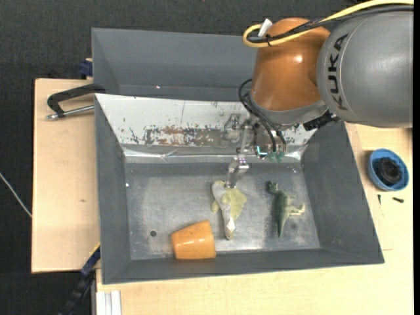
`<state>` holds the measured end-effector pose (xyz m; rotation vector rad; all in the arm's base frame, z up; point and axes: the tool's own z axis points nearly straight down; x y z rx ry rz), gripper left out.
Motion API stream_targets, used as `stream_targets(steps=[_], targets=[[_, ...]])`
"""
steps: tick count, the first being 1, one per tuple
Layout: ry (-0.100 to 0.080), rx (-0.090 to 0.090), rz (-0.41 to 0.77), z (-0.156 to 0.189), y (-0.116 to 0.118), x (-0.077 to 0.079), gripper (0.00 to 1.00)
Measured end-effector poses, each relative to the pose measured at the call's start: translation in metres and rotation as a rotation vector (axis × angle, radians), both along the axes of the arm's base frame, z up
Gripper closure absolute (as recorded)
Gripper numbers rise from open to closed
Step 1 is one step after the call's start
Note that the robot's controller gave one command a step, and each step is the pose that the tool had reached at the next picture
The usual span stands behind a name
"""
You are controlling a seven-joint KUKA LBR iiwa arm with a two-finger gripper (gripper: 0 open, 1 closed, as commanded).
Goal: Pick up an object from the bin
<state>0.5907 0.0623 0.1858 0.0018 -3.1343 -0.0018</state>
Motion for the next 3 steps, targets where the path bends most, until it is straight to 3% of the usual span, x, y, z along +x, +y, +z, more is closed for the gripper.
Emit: stream_targets(steps=[1,2,3], targets=[[-0.014,0.002,0.672,-0.114,-0.035,-0.039,0.0],[-0.008,0.004,1.077,-0.085,-0.028,-0.078,0.0],[-0.007,0.006,1.405,-0.085,-0.013,-0.089,0.0]])
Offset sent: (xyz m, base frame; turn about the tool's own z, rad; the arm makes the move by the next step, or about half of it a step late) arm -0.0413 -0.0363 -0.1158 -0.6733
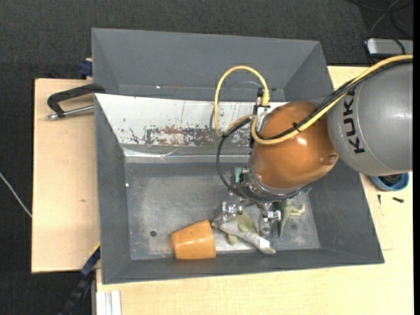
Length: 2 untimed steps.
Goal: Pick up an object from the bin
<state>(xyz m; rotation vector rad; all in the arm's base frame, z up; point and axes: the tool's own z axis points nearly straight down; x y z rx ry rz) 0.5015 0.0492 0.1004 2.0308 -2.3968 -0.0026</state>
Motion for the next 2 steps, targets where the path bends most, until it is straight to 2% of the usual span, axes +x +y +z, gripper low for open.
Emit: stream_targets(steps=[1,2], targets=[[0.001,-0.001,0.349,-0.0302,-0.0044,-0.0114,0.0],[0.0,0.001,0.346,-0.0299,-0.0031,-0.0113,0.0]])
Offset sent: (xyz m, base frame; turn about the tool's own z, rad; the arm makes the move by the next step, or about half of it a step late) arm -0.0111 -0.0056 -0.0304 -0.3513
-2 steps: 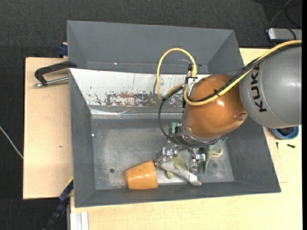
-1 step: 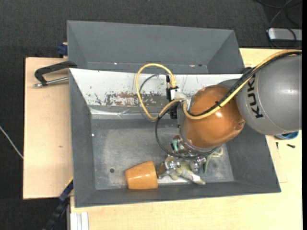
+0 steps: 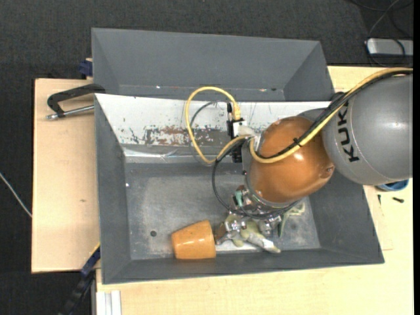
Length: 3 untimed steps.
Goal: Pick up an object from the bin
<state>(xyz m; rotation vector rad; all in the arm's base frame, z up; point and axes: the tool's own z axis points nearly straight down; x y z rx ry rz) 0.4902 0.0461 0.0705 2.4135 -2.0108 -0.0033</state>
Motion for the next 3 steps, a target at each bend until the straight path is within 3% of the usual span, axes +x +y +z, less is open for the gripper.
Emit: stream_targets(steps=[1,3], targets=[[-0.002,0.001,0.0,0.001,0.001,0.001,1.0],[-0.006,0.003,-0.006,0.015,0.004,0.002,1.0]])
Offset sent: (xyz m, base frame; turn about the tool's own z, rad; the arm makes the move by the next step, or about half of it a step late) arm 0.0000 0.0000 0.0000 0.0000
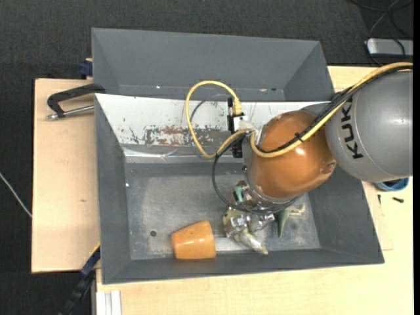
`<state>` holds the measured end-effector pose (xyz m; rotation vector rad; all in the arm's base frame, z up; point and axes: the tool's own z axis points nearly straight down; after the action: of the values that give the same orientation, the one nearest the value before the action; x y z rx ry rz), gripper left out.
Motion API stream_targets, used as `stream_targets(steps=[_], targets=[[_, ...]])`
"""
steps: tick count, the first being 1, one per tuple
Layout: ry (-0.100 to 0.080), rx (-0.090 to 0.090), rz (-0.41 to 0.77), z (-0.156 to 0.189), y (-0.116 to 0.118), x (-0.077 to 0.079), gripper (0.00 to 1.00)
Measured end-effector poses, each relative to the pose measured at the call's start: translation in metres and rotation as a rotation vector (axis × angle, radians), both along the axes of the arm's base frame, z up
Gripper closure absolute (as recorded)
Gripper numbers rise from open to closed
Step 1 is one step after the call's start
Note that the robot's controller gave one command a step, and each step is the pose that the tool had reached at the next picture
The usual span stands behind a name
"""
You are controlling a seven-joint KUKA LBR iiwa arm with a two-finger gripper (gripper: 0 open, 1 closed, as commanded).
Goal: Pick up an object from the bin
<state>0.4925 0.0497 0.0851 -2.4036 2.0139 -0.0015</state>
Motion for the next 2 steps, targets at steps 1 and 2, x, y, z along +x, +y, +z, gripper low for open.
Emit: stream_targets(steps=[1,2], targets=[[0.001,0.0,-0.003,0.001,0.001,0.0,1.0],[0.0,0.0,-0.006,0.011,0.003,0.001,1.0]])
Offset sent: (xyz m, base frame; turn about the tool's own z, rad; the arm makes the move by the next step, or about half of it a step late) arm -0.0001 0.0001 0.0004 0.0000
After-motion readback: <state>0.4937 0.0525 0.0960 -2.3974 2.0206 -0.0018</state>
